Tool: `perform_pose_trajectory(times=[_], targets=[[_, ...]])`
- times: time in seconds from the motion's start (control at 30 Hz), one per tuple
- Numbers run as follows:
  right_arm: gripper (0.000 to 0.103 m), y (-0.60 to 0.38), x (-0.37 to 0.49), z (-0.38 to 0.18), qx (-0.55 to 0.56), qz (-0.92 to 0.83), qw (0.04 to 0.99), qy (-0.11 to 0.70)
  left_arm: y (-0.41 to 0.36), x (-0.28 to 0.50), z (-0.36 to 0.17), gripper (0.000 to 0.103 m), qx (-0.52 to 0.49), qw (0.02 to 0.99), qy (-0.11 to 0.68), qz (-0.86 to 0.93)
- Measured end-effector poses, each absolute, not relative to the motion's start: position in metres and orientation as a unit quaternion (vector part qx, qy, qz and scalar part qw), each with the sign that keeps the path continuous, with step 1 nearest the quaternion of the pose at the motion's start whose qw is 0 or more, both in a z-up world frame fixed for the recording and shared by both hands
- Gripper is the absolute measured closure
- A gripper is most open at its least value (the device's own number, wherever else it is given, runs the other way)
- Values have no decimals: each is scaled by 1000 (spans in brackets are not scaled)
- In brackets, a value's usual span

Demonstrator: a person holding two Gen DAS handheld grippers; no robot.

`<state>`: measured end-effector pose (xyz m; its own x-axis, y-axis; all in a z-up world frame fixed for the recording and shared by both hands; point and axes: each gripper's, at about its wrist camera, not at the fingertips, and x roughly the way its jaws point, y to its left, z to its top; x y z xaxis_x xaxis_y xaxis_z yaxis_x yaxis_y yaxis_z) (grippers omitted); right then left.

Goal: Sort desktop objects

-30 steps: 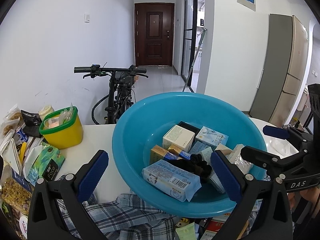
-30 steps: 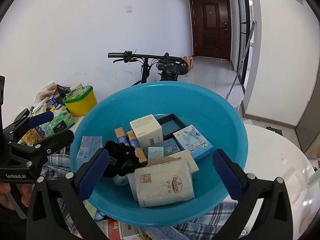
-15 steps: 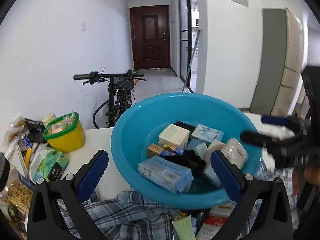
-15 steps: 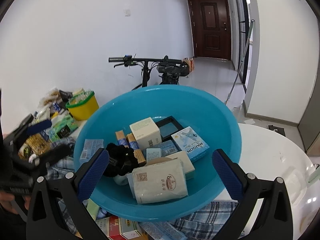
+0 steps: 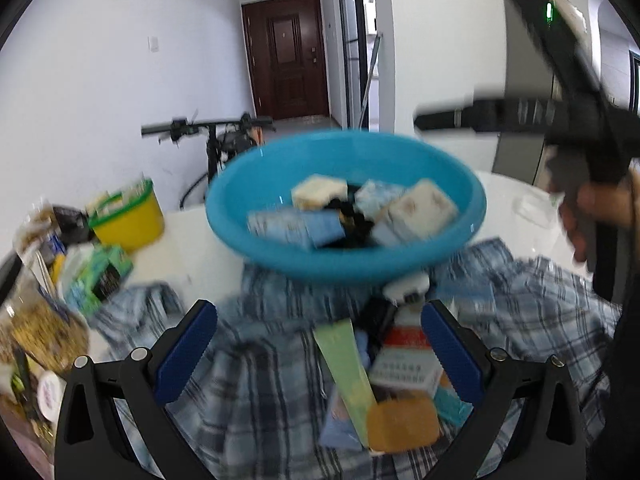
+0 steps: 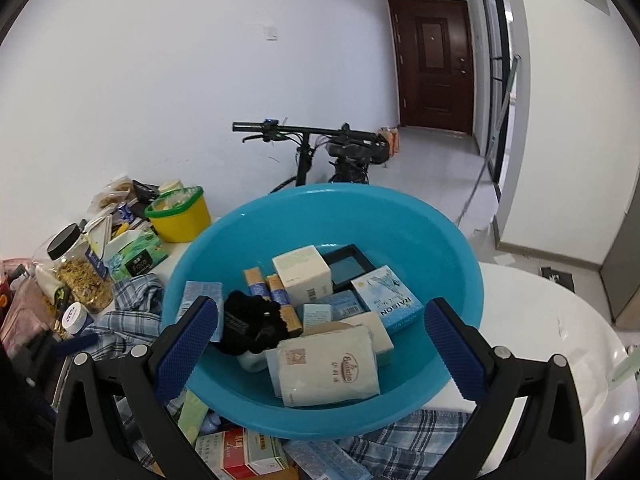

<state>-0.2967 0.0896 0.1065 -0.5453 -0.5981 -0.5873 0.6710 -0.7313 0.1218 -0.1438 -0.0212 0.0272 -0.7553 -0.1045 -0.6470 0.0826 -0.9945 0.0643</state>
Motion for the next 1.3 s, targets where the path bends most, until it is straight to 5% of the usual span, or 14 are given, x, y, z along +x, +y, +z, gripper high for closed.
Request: perform_pose_trajectory(times=[0.13,0.43,0.63,1.3], targets=[[0,93,-295,111,306,-877,366,52,-17,-152,-3,2,374,56,-15,-925],[0,100,-300,112,308,-879,361,39,-20,-170,-47,49,424,45,1,-904],[0,100,-303,109,314,-879,356,40,-18,-170,-51,70,426,21,19,-904],[0,93,-281,131,288,-888,351,75,-32,-136,1,75,336,1,61,-940]])
